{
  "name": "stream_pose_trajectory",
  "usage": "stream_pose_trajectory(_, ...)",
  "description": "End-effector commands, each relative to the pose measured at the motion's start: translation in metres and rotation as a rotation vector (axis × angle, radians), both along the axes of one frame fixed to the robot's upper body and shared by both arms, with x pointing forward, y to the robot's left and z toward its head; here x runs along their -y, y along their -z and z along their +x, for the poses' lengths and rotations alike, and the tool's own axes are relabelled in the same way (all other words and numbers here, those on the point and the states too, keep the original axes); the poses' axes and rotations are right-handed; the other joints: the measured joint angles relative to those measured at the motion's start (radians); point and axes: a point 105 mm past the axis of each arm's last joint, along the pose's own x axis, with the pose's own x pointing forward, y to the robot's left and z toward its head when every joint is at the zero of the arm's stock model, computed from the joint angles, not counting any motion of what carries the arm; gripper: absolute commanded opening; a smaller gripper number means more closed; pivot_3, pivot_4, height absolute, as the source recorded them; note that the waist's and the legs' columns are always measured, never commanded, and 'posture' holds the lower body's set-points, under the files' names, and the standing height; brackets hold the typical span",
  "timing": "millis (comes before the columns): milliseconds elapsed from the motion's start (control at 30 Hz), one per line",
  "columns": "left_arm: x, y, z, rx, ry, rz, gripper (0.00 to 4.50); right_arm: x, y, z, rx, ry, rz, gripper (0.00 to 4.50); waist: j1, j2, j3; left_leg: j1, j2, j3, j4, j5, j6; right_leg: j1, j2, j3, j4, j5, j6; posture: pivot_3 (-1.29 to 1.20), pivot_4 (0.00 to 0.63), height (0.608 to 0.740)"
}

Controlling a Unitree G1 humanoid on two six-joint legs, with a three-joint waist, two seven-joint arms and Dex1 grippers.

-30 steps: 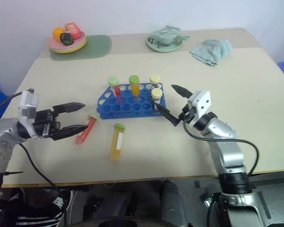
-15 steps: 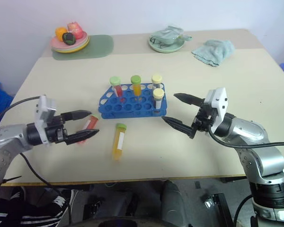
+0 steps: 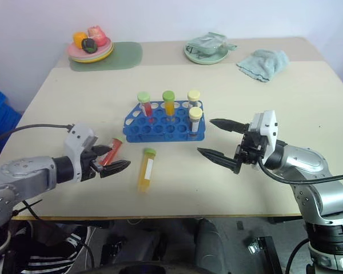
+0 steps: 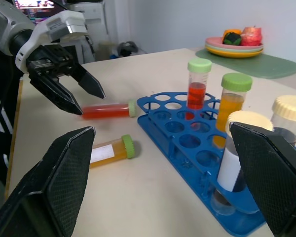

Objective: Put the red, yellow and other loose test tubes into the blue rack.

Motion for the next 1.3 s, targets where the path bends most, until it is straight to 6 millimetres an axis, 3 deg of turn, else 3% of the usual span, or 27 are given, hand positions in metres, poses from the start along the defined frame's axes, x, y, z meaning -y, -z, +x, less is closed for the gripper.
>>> stream_pose_trajectory(33, 0.000, -0.001, -0.001, -0.020, -0.005, 0.046, 4.50, 0.003, -0.005, -0.006, 0.012, -0.030, -0.021, 4.47, 0.000, 0.000, 0.000, 0.000, 0.000, 0.000, 0.000, 0.000, 0.000, 0.000, 0.000, 0.000, 0.000, 0.000, 0.000, 0.00, 0.150, 0.740)
stream_pose_trajectory(200, 0.005, 0.004, -0.002, -0.079, 0.016, 0.059, 4.50, 0.003, -0.006, -0.004, 0.008, -0.029, -0.019, 4.47, -0.001, 0.000, 0.000, 0.000, 0.000, 0.000, 0.000, 0.000, 0.000, 0.000, 0.000, 0.000, 0.000, 0.000, 0.000, 0.00, 0.150, 0.740)
stream_pose_trajectory(633, 0.036, -0.027, 0.010, -0.111, 0.091, -0.096, 4.50, -0.004, -0.008, 0.002, 0.006, -0.031, -0.028, 4.47, -0.001, 0.000, 0.000, 0.000, 0.000, 0.000, 0.001, 0.000, 0.000, -0.001, 0.000, 0.001, 0.001, 0.000, 0.000, 0.00, 0.150, 0.740)
stream_pose_trajectory(767, 0.054, -0.020, -0.002, -0.226, 0.094, -0.119, 4.50, -0.006, -0.008, 0.004, 0.004, -0.034, -0.030, 4.47, -0.001, 0.000, 0.000, 0.000, 0.000, 0.000, 0.001, 0.000, -0.001, -0.001, -0.001, 0.001, 0.001, 0.000, 0.000, 0.00, 0.150, 0.740)
stream_pose_trajectory(900, 0.059, -0.010, -0.001, -0.267, 0.045, -0.123, 4.50, -0.007, -0.009, 0.005, 0.005, -0.034, -0.031, 4.47, 0.001, 0.000, 0.000, 0.000, -0.001, 0.000, 0.001, 0.000, 0.000, -0.001, -0.001, 0.002, 0.001, 0.000, 0.000, 0.00, 0.150, 0.740)
stream_pose_trajectory(1300, 0.054, 0.000, 0.006, -0.283, -0.035, -0.067, 4.50, -0.007, -0.008, 0.005, -0.004, -0.015, -0.038, 4.47, 0.000, 0.000, 0.000, 0.000, -0.001, 0.001, 0.001, 0.000, 0.000, -0.001, -0.001, 0.002, 0.001, 0.000, 0.000, 0.00, 0.150, 0.740)
